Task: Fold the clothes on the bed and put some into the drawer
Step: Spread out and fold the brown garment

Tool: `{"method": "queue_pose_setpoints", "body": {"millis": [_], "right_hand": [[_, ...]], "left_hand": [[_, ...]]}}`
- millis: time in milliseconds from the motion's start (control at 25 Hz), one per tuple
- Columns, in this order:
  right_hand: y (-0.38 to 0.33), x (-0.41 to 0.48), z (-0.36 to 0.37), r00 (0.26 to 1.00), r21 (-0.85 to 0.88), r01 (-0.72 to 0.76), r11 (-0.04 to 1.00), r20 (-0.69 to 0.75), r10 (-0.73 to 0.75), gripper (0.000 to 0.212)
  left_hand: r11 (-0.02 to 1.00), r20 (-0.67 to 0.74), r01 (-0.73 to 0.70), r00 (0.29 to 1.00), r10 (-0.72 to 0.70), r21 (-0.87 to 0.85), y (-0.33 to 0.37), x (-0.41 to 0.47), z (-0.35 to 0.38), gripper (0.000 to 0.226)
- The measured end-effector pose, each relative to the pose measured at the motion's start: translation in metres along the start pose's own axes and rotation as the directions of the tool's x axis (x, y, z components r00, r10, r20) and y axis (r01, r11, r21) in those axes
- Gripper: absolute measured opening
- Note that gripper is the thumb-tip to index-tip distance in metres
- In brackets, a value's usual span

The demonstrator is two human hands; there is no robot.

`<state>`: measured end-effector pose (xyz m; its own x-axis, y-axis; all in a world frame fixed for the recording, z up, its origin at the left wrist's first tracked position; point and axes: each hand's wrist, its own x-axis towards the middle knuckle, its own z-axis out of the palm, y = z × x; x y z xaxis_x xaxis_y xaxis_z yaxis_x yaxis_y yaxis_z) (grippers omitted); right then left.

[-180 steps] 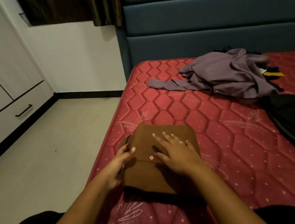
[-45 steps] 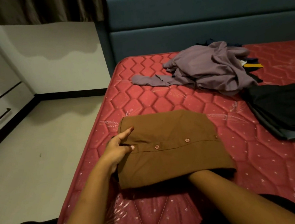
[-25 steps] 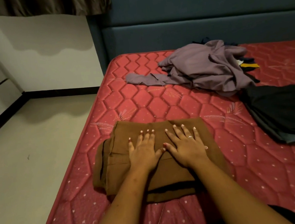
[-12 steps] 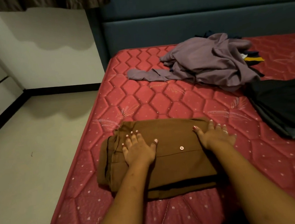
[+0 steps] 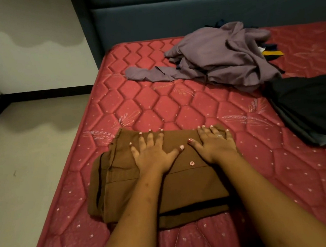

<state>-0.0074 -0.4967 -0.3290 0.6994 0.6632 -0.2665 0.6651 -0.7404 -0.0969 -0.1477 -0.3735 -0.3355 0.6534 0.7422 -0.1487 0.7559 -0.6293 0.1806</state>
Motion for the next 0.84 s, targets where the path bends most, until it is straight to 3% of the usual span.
{"method": "queue_pose_setpoints", "body": {"millis": [160,240,320,360,440,520,560,680,840], "right_hand": [[0.025,-0.003,-0.004,0.986,0.148,-0.167,0.975,0.046,0.162,0.084],[0.036,-0.013,-0.008,0.961,0.207,-0.275,0.939,0.068,0.266,0.088],[0.031,-0.025,-0.009,0.943,0.204,-0.326,0.923,-0.003,0.333,0.089],[0.020,-0.034,-0.007,0.950,0.184,-0.282,0.942,-0.081,0.301,0.085],[-0.015,-0.052,0.003,0.970,0.127,-0.040,0.991,-0.232,0.069,0.072],[-0.039,-0.065,0.021,0.939,0.014,0.182,0.983,-0.299,-0.170,0.071],[-0.040,-0.068,0.028,0.928,-0.029,0.210,0.977,-0.310,-0.208,0.075],[-0.009,-0.063,0.031,0.921,0.019,0.139,0.990,-0.371,-0.122,0.077],[0.002,-0.058,0.033,0.892,0.078,0.139,0.987,-0.444,-0.090,0.074]], "left_hand": [[0.992,-0.031,0.113,0.993,-0.115,-0.059,-0.026,0.002,-0.009,0.087],[0.994,-0.100,0.082,0.991,-0.089,-0.071,-0.037,-0.006,-0.011,0.081],[0.995,-0.188,0.051,0.980,-0.066,-0.084,-0.039,-0.024,-0.006,0.080],[0.995,-0.212,0.042,0.975,-0.060,-0.087,-0.035,-0.039,-0.001,0.081],[0.999,-0.237,0.005,0.971,-0.017,-0.051,-0.023,-0.066,0.014,0.074],[0.999,-0.258,-0.026,0.966,0.016,-0.036,-0.017,-0.079,0.021,0.070],[0.999,-0.249,-0.029,0.968,0.017,-0.044,-0.019,-0.082,0.021,0.073],[0.998,-0.151,0.037,0.987,-0.046,-0.060,-0.033,-0.079,0.015,0.078],[0.988,-0.136,0.130,0.981,-0.141,-0.084,-0.038,-0.077,0.011,0.080]]}}
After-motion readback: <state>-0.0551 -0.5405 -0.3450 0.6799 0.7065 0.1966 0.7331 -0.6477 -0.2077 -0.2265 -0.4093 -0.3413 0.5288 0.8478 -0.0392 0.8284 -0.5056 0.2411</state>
